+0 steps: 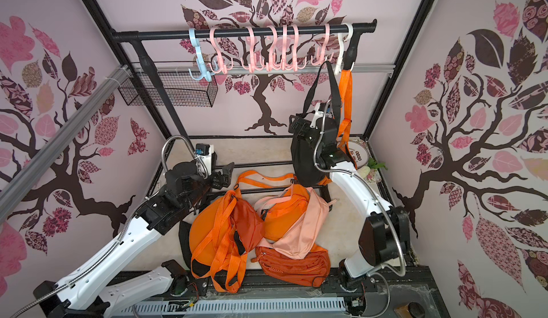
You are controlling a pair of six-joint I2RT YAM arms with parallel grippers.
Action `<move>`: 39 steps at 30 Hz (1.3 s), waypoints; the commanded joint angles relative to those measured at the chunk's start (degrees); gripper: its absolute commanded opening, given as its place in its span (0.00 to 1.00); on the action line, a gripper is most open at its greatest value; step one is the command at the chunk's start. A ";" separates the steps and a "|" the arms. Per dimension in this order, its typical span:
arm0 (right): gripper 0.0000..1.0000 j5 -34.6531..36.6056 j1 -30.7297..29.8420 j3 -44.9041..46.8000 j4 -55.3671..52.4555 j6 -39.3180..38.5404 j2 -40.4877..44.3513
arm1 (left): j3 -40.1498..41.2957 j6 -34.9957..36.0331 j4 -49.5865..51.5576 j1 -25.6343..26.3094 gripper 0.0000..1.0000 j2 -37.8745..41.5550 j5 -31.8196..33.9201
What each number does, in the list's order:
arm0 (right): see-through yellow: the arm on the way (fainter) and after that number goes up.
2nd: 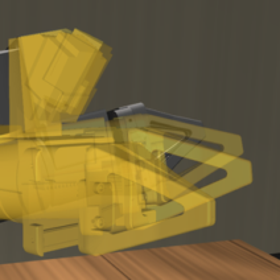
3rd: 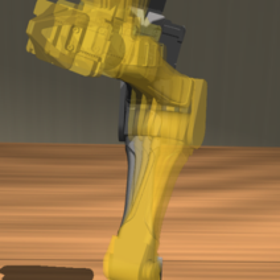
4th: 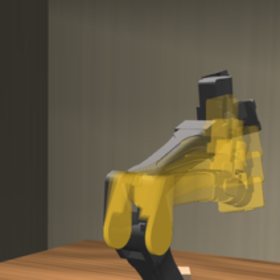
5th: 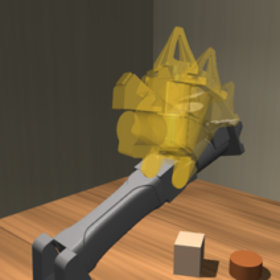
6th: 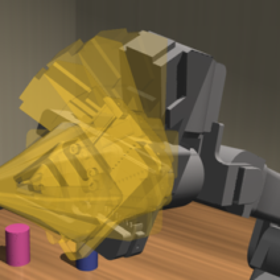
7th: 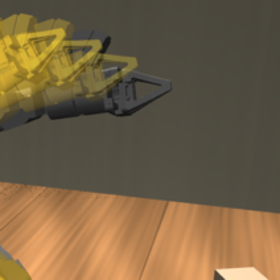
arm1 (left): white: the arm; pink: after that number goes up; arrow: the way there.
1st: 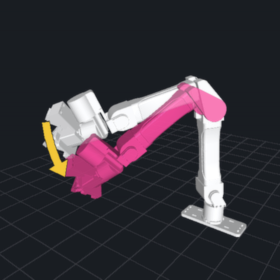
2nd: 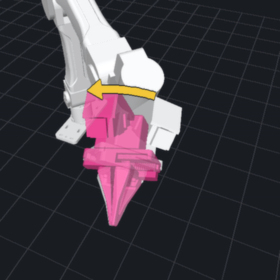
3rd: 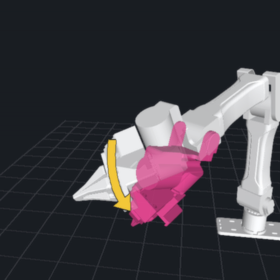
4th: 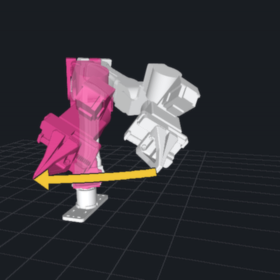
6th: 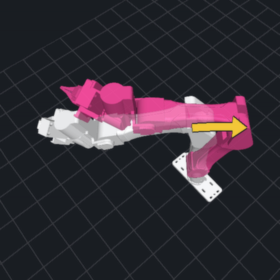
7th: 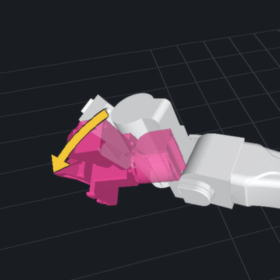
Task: Hang the bag on a hook
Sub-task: Adjust the hook on the clothesline, then pick up the bag from the bag.
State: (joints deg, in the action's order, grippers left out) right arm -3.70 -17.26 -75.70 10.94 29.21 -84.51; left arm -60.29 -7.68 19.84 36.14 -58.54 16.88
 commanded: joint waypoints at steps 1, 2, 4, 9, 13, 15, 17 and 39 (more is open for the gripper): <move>1.00 -7.54 -1.10 1.71 2.64 1.45 5.65 | -7.05 -1.73 5.80 0.62 0.91 -1.39 -1.82; 1.00 -9.19 -1.64 2.59 2.71 1.47 6.83 | -7.62 -2.05 7.41 0.58 0.91 -1.81 -2.66; 1.00 -13.75 -1.99 4.62 4.14 2.81 8.98 | -7.15 -1.73 9.14 0.59 0.91 -2.10 -3.50; 1.00 -23.15 -2.29 3.61 1.38 2.95 10.01 | -1.38 -1.21 7.81 0.56 0.91 0.57 -1.18; 1.00 -22.16 -2.43 2.54 -3.70 1.24 11.75 | 1.33 -0.22 6.49 0.56 0.91 2.53 -0.61; 1.00 -19.73 -2.42 2.49 -6.17 0.96 13.05 | 2.58 -0.18 5.63 0.63 0.91 3.32 -0.32; 1.00 -14.32 -2.50 2.34 -10.05 1.28 14.68 | 3.82 -0.45 4.73 0.62 0.91 4.10 -0.10; 0.89 -12.00 -13.43 32.52 -24.76 -4.15 33.07 | 7.72 2.14 10.77 5.46 0.92 9.98 4.35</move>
State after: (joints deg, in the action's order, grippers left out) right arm -14.90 -29.26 -46.70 -12.23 24.58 -51.33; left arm -56.05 -6.98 30.96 41.67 -51.48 18.98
